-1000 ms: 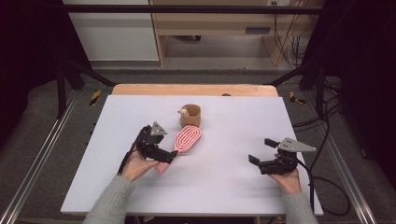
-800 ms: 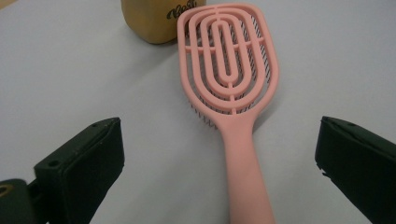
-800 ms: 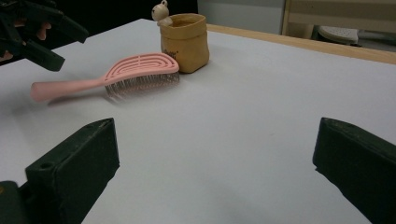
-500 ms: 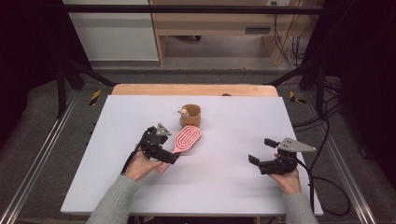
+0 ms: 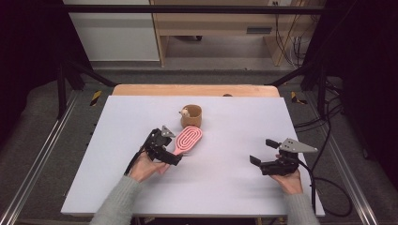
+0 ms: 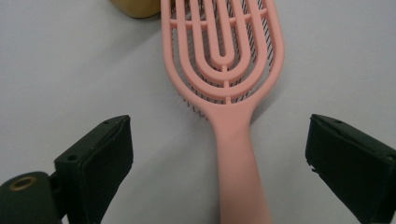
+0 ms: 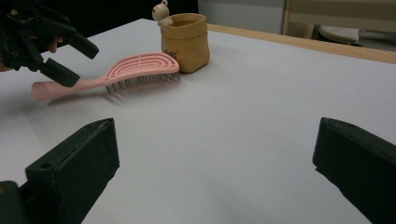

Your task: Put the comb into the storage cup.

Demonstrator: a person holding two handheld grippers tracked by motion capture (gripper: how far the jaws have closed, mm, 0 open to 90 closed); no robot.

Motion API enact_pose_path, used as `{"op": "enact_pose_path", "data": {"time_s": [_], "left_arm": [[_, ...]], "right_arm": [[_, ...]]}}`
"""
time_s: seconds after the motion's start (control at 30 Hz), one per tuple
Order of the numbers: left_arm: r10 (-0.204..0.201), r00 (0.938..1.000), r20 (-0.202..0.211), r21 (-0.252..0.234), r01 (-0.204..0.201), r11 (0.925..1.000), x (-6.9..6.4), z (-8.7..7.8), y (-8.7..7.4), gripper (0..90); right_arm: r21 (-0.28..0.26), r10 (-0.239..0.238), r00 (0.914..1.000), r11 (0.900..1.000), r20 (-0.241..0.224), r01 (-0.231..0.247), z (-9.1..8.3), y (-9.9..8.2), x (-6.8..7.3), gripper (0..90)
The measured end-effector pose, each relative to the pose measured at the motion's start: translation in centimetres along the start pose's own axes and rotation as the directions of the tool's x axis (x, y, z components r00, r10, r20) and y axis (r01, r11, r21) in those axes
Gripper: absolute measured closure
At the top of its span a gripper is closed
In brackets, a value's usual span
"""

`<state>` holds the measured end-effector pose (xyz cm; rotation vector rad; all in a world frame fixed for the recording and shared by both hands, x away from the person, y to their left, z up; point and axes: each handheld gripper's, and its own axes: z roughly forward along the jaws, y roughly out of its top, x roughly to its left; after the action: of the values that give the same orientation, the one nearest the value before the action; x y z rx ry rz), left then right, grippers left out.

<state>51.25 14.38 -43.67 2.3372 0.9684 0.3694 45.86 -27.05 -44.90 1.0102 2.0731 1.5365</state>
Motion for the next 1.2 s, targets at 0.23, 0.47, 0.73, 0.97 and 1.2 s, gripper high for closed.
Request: {"op": "enact_pose_path", "data": {"time_s": [0.23,0.47,0.73,0.97,1.2], "left_arm": [[-0.009,0.9999,0.005,0.019,0.009,0.9998,-0.1,0.4,0.0,15.9],[-0.014,0.9999,0.006,0.029,0.014,0.9995,-0.1,0.7,0.0,24.2],[-0.015,0.9997,0.020,0.049,0.014,0.9987,-0.3,1.0,0.1,35.8],[-0.015,0.9994,0.031,0.060,0.013,0.9981,-0.4,1.2,0.2,45.2],[-0.025,0.9986,0.047,0.080,0.021,0.9965,-0.4,1.4,0.2,53.5]], "right_arm": [[0.000,0.000,1.0000,1.0000,0.000,0.000,0.0,0.0,0.0,0.8],[0.000,-0.001,1.0000,1.0000,0.001,0.001,0.0,0.0,0.0,0.8],[0.000,-0.001,1.0000,1.0000,0.000,0.001,0.0,0.0,0.0,0.8],[0.000,0.000,1.0000,1.0000,0.001,0.000,0.0,0.0,0.0,0.8],[0.000,0.003,1.0000,1.0000,0.001,-0.003,-0.1,0.0,0.0,0.7]]}}
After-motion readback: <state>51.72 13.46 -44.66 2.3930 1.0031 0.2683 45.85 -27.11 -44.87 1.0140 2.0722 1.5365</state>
